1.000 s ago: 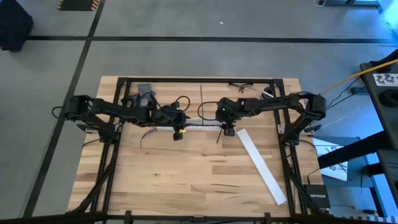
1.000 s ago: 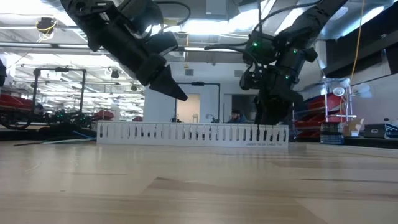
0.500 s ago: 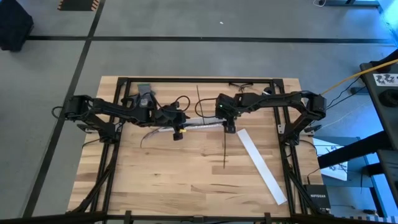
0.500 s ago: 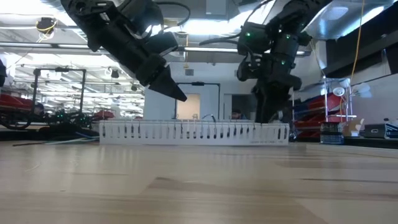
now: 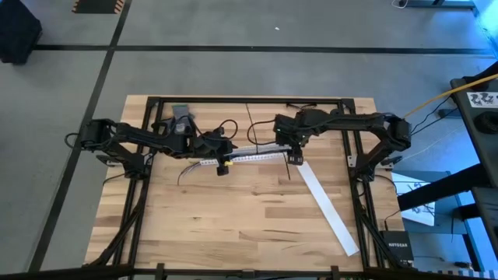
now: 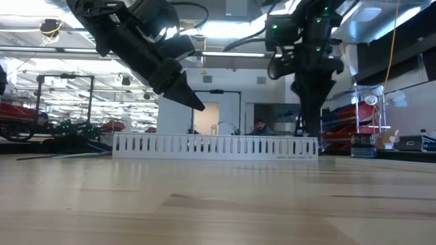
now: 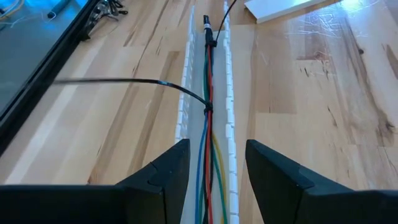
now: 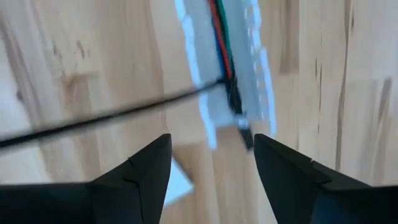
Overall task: Ziptie cables
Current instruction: Close the white cable duct with the lid
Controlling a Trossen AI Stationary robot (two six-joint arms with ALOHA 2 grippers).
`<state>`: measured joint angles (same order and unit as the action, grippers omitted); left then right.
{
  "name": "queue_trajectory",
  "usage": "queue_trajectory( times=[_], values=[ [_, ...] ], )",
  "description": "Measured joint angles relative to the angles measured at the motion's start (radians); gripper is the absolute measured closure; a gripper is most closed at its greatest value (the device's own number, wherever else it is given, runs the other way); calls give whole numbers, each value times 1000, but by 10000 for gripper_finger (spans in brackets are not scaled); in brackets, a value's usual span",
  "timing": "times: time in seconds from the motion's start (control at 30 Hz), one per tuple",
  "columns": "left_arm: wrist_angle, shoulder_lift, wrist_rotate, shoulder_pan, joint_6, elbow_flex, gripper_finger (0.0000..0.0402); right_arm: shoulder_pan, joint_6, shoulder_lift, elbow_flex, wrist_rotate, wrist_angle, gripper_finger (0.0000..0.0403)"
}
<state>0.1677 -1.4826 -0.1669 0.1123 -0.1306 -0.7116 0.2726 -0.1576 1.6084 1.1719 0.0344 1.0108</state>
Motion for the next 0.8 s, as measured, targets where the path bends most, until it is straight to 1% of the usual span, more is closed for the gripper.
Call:
queue_trajectory(
  times=[0.17,0.43,0.57,0.67,0.8],
  values=[
    [0,0,0,0,0,0,251,-12,26,-65,-25,-51,52,180],
    [0,1,0,0,1,0,251,-11,116,-181,-76,-69,100,180],
    [0,1,0,0,1,0,251,-13,188,-244,-168,-66,79,181],
    [0,1,0,0,4,0,251,-35,273,-292,-273,-56,37,181],
    [1,1,0,0,5,0,251,-102,456,-326,-397,-20,-31,181]
  ],
)
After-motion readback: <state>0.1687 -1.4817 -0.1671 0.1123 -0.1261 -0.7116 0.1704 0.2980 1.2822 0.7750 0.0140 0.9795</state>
